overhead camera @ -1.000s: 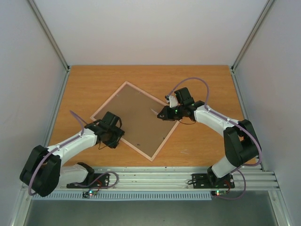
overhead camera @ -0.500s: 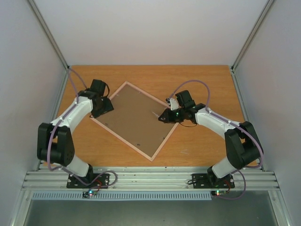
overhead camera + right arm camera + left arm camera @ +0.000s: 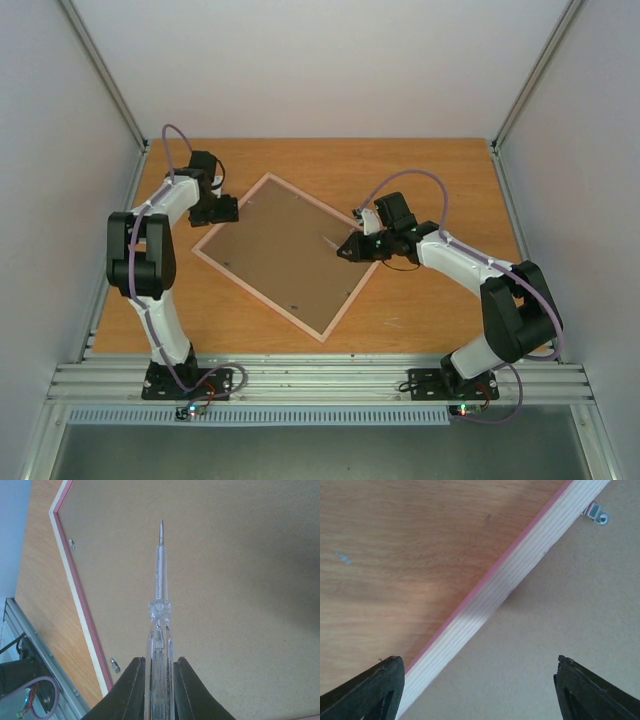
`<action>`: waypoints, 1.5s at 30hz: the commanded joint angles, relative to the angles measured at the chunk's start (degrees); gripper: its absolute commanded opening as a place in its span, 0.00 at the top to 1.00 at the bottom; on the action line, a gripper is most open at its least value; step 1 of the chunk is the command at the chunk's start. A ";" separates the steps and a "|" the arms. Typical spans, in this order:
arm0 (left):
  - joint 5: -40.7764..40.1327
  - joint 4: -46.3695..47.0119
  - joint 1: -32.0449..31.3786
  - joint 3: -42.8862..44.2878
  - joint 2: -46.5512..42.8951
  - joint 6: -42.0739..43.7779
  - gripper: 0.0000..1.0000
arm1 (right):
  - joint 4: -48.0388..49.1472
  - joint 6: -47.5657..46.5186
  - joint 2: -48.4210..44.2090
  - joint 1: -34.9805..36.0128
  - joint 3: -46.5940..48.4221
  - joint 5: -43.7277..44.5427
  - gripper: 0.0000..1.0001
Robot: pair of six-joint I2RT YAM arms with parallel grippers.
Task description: Take the photo out of the frame
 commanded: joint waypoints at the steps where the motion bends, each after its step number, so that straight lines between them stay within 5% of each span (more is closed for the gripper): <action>1: 5.74 1.86 1.91 4.21 3.68 4.91 0.18 | 1.55 -0.75 -1.83 -0.34 -1.11 -1.48 0.99; 8: 7.10 0.61 2.19 7.49 9.09 5.70 0.21 | 1.07 -1.01 -2.06 -0.34 -1.50 -1.77 0.99; 24: 9.68 -2.41 2.13 3.03 7.05 3.76 0.67 | 1.38 -0.57 -2.23 -0.25 -1.31 -2.71 0.99; 45: 11.08 -0.34 -8.35 -12.46 -5.62 -8.66 0.84 | -0.85 -0.74 -1.56 2.21 2.15 -2.34 0.99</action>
